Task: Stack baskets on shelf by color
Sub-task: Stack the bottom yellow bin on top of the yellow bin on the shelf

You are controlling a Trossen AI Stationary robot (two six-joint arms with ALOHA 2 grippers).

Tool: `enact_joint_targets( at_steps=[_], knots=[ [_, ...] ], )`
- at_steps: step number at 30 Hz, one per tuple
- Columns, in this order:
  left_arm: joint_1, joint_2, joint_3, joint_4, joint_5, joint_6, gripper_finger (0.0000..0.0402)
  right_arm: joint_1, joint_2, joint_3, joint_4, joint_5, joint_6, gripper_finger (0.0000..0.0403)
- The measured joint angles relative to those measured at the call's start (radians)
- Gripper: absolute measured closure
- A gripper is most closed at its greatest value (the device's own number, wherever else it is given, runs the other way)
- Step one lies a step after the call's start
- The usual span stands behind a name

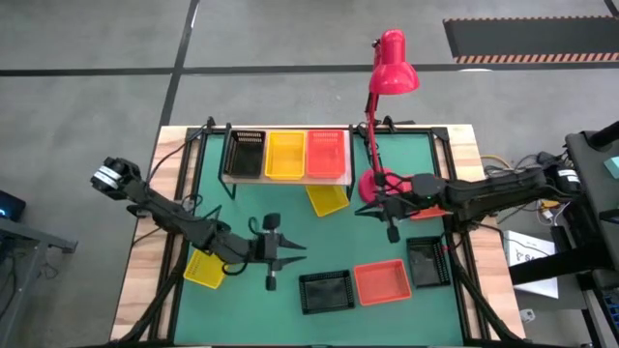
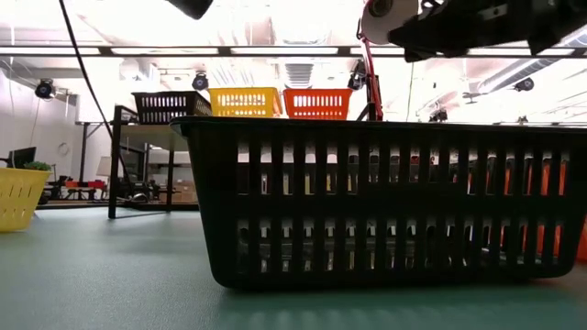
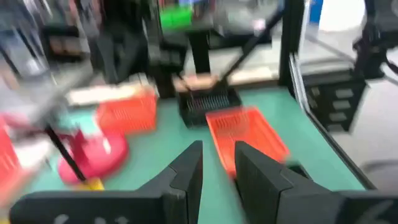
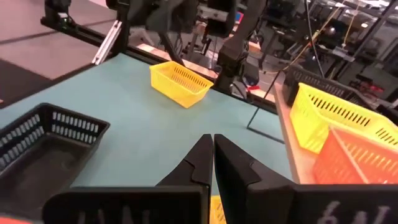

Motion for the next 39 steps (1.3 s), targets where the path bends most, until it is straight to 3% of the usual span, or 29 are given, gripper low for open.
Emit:
enact_joint_targets(
  at_steps=[5,8,13,16,19,28,39],
  knots=[
    [-0.016,0.016,0.133,-0.503,0.009,-0.417,0.0324,0.0,-0.058,-0.05,0.001,0.0,0.035,0.0394],
    [-0.054,0.049,0.235,-0.812,0.097,-0.591,0.0324,0.0,-0.067,-0.066,-0.001,0.002,0.047,0.0394],
    [-0.094,0.094,0.385,-1.269,0.34,-0.709,0.0324,0.0,-0.068,-0.07,-0.001,0.008,0.044,0.0394],
    [-0.124,0.102,0.407,-1.412,0.468,-0.73,0.0324,0.0,-0.068,-0.07,-0.001,0.008,0.044,0.0394],
    [-0.164,0.098,0.394,-1.456,0.578,-0.728,0.0324,0.0,-0.068,-0.07,-0.001,0.008,0.044,0.0394],
    [-0.32,0.108,0.295,-1.481,0.607,-0.733,0.0317,0.006,-0.067,-0.07,-0.01,0.0,0.06,0.0394],
    [-0.38,0.11,0.174,-1.427,0.659,-0.781,0.0234,0.011,-0.067,-0.07,-0.01,0.0,0.052,0.0394]
  ],
)
